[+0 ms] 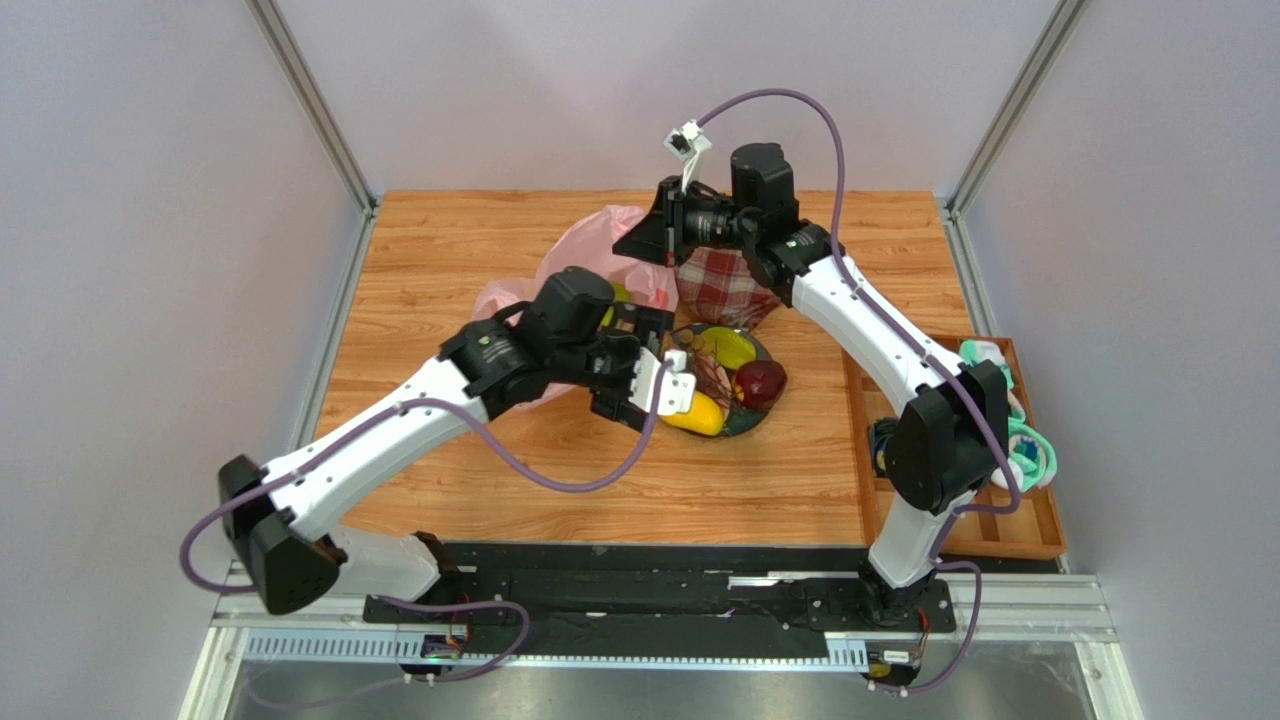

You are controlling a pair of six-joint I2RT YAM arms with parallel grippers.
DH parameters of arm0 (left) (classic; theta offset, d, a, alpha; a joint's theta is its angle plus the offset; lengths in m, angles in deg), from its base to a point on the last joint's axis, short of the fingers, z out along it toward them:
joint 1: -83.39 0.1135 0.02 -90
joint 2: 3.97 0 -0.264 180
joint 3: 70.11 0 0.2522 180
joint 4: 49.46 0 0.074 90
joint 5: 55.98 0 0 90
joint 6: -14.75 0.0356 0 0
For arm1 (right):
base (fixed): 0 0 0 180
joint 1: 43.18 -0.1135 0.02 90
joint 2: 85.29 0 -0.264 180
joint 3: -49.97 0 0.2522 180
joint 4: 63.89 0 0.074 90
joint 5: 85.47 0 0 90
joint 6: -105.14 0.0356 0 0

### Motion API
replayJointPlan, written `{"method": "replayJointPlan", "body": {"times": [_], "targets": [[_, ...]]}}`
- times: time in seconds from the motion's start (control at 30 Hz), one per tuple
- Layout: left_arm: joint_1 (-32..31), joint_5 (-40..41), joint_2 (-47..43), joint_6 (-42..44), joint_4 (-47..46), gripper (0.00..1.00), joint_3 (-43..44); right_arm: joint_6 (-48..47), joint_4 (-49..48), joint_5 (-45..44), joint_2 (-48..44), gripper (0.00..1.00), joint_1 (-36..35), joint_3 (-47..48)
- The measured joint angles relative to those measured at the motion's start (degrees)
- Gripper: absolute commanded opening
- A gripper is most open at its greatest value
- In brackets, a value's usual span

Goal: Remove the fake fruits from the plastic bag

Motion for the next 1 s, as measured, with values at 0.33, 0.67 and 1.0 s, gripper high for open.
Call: {"method": "replayJointPlan", "body": {"times": [0.33,0.67,1.0], "targets": [[15.0,5.2,3.1,-27.2,-1.9,0.65,-3.3,-7.5,3.6,-0.5,-6.0,0.00,-5.4,-6.1],[23.8,15.2,9.1,-31.4,-0.4,0.51,-7.1,-16.2,9.0,-3.4,-12.1,0.00,-9.3,-11.9],[34.3,28.3,6.4,-35.2,-2.7,0.57,3.7,-22.2,9.8,-4.0,-16.5,0.00,-10.2,-11.8]]}}
